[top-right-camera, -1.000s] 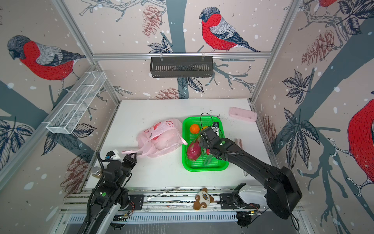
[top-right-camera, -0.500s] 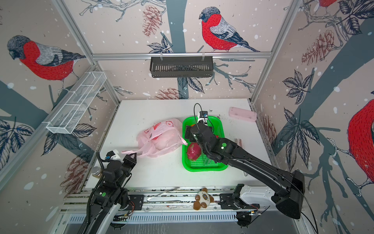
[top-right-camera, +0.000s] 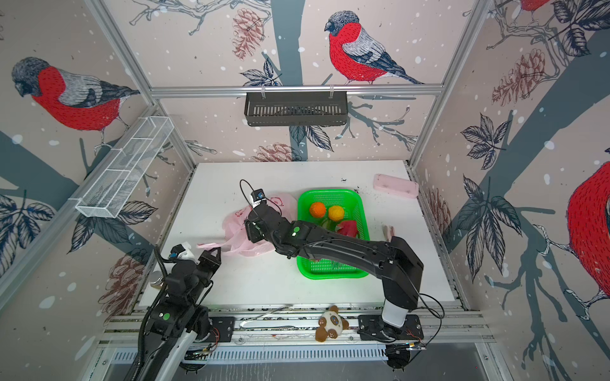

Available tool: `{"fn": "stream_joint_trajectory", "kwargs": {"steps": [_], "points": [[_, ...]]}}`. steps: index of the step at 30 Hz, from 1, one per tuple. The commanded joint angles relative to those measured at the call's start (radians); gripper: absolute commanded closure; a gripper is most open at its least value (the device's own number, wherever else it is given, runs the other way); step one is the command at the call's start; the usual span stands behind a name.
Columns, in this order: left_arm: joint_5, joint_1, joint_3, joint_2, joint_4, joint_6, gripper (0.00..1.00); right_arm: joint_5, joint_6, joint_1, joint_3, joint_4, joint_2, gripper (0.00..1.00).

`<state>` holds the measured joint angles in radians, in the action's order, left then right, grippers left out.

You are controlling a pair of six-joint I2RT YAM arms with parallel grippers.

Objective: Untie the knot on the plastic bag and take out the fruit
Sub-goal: 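Move the right gripper from the basket back into the bag opening, then reach the right gripper deep into the pink bag toward the remaining fruit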

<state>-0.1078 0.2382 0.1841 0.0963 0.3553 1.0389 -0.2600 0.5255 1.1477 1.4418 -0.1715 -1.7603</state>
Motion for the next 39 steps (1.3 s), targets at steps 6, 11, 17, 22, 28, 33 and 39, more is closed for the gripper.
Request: {"fn": "stream_joint_trajectory", "kwargs": {"steps": [6,11,17,22,28,33,39], "points": [[-0.003,0.001,0.037,0.022,-0.004,-0.016,1.00,0.104,0.043,-0.028,0.000,0.034,-0.115,0.44],[-0.005,0.001,0.062,0.006,0.019,-0.008,1.00,0.103,0.063,-0.047,0.009,0.056,-0.175,0.49],[0.035,0.001,0.069,-0.018,0.040,0.011,1.00,0.079,0.095,-0.063,0.057,0.099,-0.269,0.52],[0.042,0.001,0.065,-0.043,0.085,0.007,1.00,0.021,0.157,-0.069,0.092,0.157,-0.333,0.45],[0.060,0.001,0.057,-0.074,0.118,0.006,1.00,-0.003,0.226,-0.075,0.126,0.214,-0.393,0.32],[0.087,0.001,0.052,-0.086,0.127,0.002,1.00,-0.005,0.271,-0.085,0.137,0.267,-0.427,0.20],[0.113,0.001,0.045,-0.086,0.120,0.002,1.00,-0.006,0.347,-0.104,0.134,0.321,-0.453,0.18]]}}
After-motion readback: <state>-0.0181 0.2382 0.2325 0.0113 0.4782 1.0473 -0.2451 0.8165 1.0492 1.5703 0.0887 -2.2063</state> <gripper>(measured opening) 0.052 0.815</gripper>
